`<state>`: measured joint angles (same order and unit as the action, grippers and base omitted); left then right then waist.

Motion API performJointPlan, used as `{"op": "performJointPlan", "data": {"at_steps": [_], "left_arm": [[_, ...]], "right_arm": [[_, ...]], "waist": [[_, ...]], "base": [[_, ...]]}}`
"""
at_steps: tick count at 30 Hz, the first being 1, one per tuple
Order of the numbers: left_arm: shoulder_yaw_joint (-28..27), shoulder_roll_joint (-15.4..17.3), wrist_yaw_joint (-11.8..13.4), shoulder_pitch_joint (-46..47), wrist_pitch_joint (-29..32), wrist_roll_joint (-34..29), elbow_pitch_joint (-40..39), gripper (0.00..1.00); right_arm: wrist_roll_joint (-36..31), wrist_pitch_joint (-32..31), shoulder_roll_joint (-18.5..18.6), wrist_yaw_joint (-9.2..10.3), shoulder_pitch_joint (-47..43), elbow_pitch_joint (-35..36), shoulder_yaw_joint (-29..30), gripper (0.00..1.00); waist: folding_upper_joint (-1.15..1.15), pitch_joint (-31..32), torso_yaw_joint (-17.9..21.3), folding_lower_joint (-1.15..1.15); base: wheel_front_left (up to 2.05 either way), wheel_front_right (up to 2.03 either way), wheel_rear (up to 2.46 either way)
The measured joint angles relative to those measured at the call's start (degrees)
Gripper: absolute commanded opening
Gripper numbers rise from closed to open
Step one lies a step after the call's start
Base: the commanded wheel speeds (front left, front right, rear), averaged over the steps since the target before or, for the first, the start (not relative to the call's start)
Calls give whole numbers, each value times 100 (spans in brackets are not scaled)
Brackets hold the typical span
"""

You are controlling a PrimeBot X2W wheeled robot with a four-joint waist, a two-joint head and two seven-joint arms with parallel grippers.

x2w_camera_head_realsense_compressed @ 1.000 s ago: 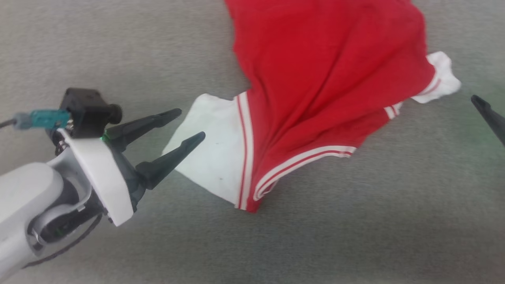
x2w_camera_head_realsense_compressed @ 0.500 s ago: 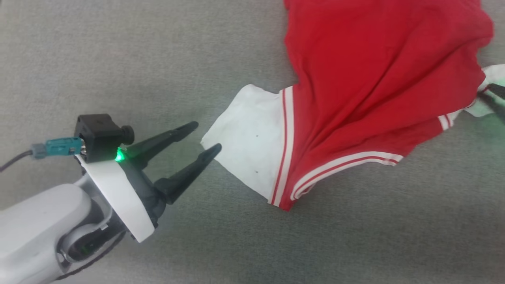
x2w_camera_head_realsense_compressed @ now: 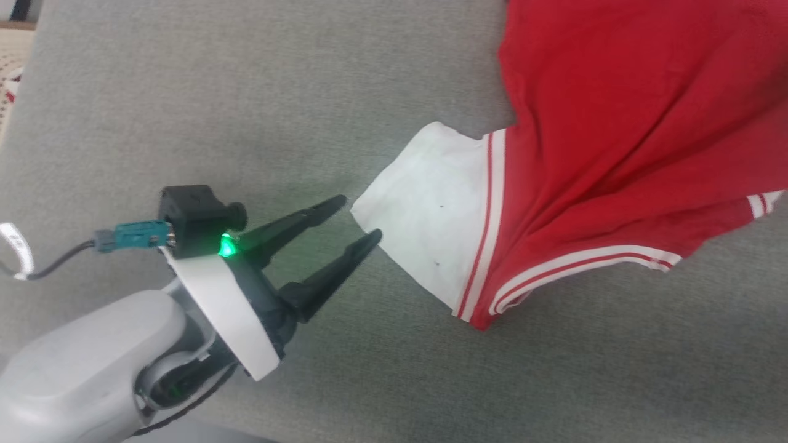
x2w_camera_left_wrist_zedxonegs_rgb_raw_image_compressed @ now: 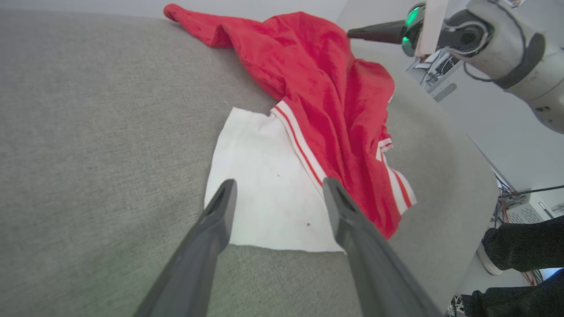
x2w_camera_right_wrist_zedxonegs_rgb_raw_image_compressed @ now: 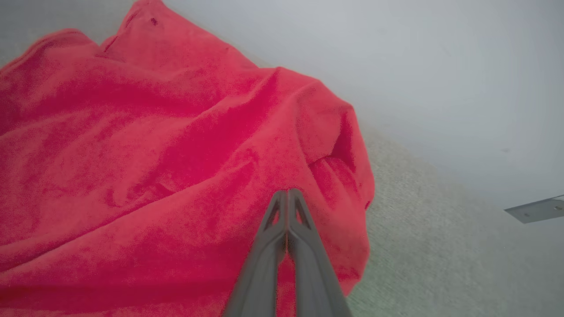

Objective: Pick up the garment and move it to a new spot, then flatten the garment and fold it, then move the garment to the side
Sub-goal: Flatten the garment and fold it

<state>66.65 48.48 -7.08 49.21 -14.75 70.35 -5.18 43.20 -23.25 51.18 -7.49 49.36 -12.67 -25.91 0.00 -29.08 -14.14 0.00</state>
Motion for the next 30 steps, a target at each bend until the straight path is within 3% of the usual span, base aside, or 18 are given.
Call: {"op": "performJointPlan", "data": {"at_steps": [6,8,9,10,11,18,21,26,30], "left_arm": [[-37,-205,-24,-113,-7,-38,133,100],[-79,-218,-25,-193,-8,-49,152,100],[-112,-220,-25,-234,-8,-54,165,100],[-156,-214,-26,-277,-9,-54,165,100],[-215,-208,-25,-321,-23,-54,164,100],[-386,-245,-31,-485,-23,-174,49,100],[-401,-286,-32,-546,-23,-188,31,100],[-399,-428,-32,-558,-23,-227,-9,100],[-378,-583,-32,-557,-23,-231,5,100]], "right_arm": [[-10,-147,8,0,404,36,-392,3],[76,-191,178,0,400,133,-544,25],[169,-211,287,0,388,225,-622,43],[325,-294,399,0,360,344,-689,76],[494,-393,525,0,306,492,-777,100],[1915,-1472,1788,1,-330,1366,-987,100],[2346,-1840,2100,0,-547,1634,-1013,100],[2415,-2065,2208,0,-604,1900,-1036,100],[1970,-2043,1931,0,-454,1905,-1139,100]], "waist": [[0,-49,-189,0],[0,-24,-158,0],[0,-7,-133,0],[0,11,-103,0],[0,30,-71,0],[0,131,188,0],[0,125,246,0],[0,6,208,0],[0,-152,67,0]], "base": [[0,0,0],[0,0,0],[0,0,0],[0,0,0],[0,0,0],[0,0,0],[0,0,0],[0,0,0],[0,0,0]]}}
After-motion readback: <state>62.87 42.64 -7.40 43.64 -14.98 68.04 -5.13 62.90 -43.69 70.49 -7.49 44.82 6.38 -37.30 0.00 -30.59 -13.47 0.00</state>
